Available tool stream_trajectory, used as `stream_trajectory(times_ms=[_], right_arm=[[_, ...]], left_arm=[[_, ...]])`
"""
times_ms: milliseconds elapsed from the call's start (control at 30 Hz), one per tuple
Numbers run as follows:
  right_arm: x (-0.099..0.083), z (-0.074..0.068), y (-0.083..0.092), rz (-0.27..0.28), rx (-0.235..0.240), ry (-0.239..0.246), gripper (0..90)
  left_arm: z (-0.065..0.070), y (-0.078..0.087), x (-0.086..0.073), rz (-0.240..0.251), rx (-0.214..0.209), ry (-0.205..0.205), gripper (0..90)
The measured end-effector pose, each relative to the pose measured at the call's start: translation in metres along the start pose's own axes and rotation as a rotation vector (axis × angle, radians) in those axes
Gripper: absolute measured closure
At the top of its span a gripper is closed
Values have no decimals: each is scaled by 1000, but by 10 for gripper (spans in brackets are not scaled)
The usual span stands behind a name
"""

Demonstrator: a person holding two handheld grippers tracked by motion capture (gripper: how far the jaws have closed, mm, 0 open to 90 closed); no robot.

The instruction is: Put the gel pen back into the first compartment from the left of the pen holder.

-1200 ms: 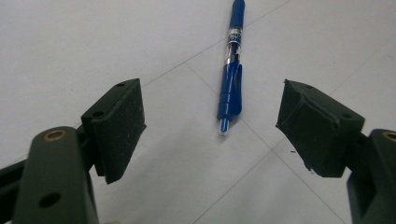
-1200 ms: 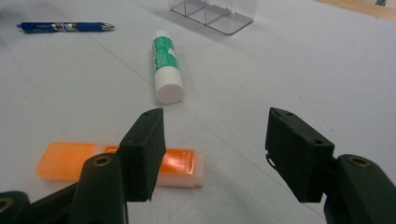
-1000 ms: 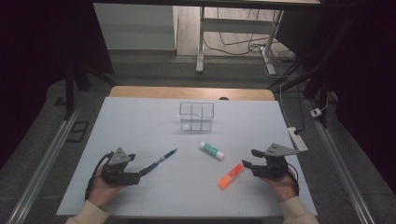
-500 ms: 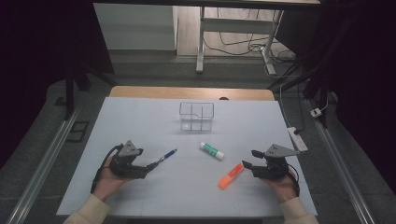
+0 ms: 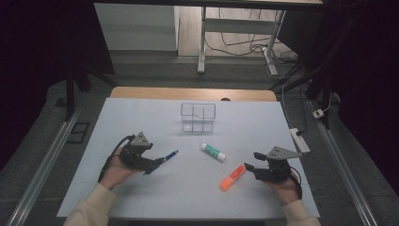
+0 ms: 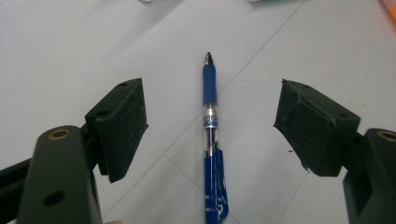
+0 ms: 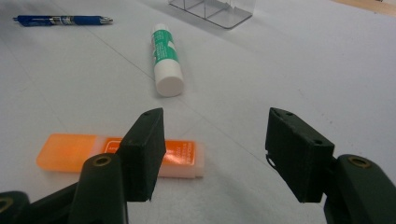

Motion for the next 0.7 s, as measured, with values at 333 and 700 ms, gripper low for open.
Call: stream_trajectory(times_ms=[333,700], right_arm=[[-1,-3,-1,-9,-1,7,372],[-3,-5,1,-17,-5,5,372]], left_arm=[[-3,-15,9,-41,-23,-6,252],[-1,-28,18,-72,-19,-18,262]])
Point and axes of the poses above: each handheld gripper's, and its own axes: y roughly backward along the jaws, x roughly out of its top, z roughly to its right, the point moved 5 cm from there along -y, roughly forward along the jaws, and after that the axes turned 10 degrees about y, right-handed, at the moved point
